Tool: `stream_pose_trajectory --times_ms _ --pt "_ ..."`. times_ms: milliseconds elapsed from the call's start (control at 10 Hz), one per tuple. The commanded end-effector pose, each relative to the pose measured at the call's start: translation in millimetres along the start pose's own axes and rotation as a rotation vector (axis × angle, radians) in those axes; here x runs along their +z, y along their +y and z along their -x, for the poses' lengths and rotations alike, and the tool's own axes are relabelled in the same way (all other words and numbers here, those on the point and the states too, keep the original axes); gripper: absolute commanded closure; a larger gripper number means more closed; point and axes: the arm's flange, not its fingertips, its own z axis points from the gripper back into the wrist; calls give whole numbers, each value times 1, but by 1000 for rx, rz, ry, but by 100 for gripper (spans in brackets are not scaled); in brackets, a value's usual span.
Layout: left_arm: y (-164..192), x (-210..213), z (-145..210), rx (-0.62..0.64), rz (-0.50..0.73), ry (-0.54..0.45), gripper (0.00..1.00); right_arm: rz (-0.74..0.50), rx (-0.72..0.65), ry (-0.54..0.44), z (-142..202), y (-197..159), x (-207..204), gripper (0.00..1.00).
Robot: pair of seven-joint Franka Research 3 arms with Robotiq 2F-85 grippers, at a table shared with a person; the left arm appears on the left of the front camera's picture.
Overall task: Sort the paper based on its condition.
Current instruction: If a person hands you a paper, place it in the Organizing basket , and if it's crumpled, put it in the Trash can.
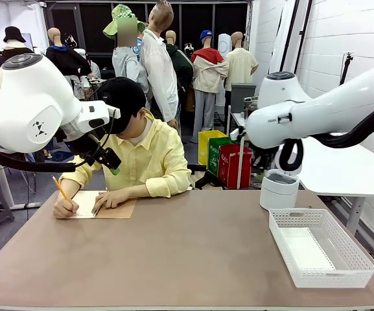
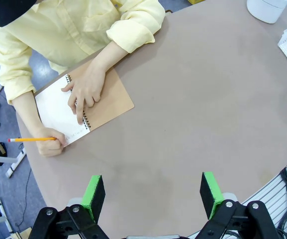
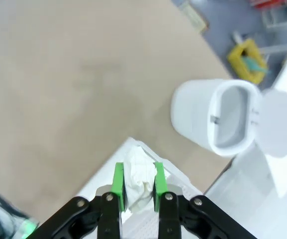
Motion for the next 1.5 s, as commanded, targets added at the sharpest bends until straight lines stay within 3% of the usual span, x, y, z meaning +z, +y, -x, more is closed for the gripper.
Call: stream_pose_trajectory --times_ms 0,300,600,1400 --pt "1 0 1 -7 -2 0 0 40 -90 46 -2 -22 -12 73" --pt "1 0 1 -7 -2 0 0 73 -131 77 2 -65 -34 73" --pt "1 0 1 -7 -2 0 0 121 -72 85 -10 -89 -46 73" --pt "1 0 1 -7 -2 0 0 181 -4 131 -30 -110 -89 73"
